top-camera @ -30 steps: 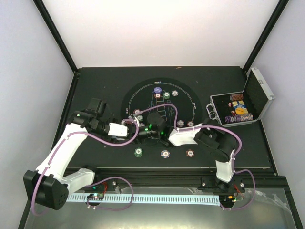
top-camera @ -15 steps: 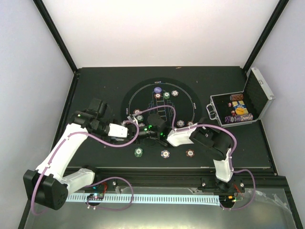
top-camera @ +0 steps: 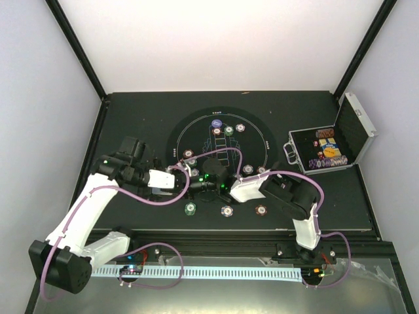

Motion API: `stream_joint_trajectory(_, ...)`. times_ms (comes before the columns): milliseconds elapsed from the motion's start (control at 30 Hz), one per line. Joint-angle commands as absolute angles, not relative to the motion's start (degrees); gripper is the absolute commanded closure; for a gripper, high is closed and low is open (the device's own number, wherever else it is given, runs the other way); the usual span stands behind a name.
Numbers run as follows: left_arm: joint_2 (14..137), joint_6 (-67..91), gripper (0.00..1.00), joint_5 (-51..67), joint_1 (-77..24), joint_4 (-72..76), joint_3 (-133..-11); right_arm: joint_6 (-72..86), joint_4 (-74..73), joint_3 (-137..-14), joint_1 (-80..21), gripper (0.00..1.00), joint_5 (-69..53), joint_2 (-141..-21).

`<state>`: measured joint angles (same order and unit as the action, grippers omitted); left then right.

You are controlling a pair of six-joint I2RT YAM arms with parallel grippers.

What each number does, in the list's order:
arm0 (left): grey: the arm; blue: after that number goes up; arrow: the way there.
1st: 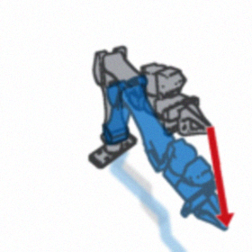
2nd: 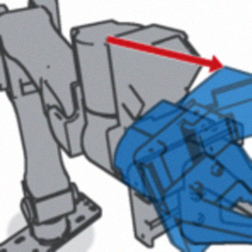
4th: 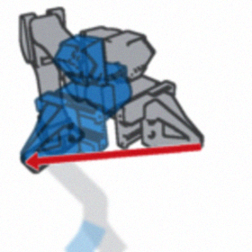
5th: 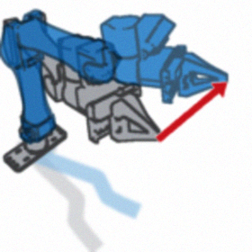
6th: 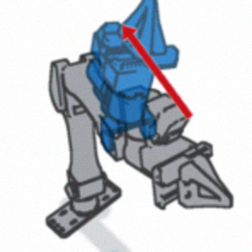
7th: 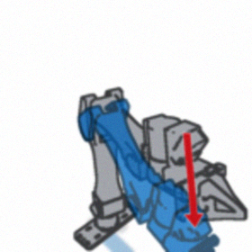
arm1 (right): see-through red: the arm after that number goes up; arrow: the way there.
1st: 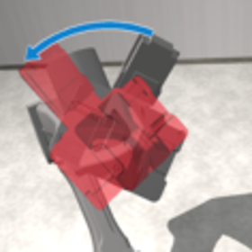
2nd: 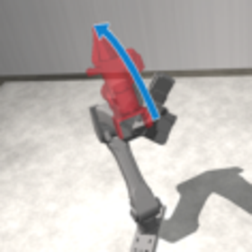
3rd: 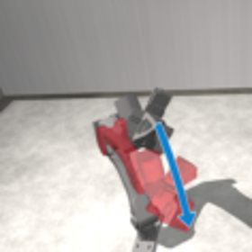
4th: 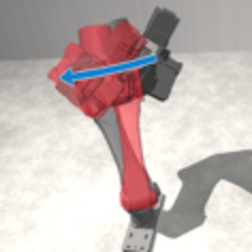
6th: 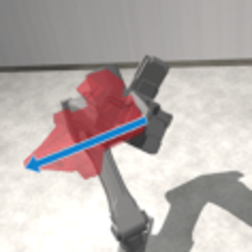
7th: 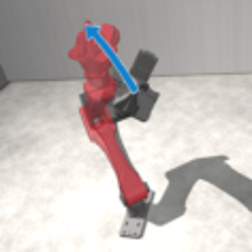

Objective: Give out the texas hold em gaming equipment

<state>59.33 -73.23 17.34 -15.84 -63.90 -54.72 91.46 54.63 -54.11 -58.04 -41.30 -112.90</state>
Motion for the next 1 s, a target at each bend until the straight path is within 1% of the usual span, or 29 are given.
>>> stream_joint_trajectory(0,59.8,-74.2,0.07,17.5,-16.1,-65.7,-54.7,90.9,56.2,-54.3,-58.7,0.99,-41.1,-113.2)
stream_joint_trajectory(233,62.5,-74.4,0.16,18.5,-16.1,-67.7,-55.7,90.3,56.0,-55.1,-59.1,0.99,-42.3,-113.7)
stream_joint_trajectory(333,64.1,-74.3,0.22,19.2,-16.1,-69.9,-57.3,90.1,56.0,-54.8,-59.1,0.99,-42.5,-113.9)
stream_joint_trajectory(400,64.6,-74.2,0.23,19.0,-16.1,-70.8,-57.7,90.0,56.0,-54.6,-59.1,0.99,-42.5,-114.0)
stream_joint_trajectory(467,64.7,-74.3,0.24,18.9,-16.1,-70.9,-57.8,90.1,56.3,-54.6,-59.1,0.99,-42.7,-114.4)
stream_joint_trajectory(700,64.1,-74.6,0.35,19.9,-16.1,-70.9,-57.7,90.7,56.9,-54.8,-59.1,0.99,-42.8,-115.1)
stream_joint_trajectory(867,63.4,-75.5,0.39,20.3,-16.1,-71.9,-57.8,90.4,56.2,-54.6,-59.2,0.99,-42.7,-115.0)
stream_joint_trajectory(967,62.8,-76.0,0.43,20.7,-16.1,-72.2,-57.4,90.2,56.0,-54.5,-59.1,0.99,-42.7,-115.0)
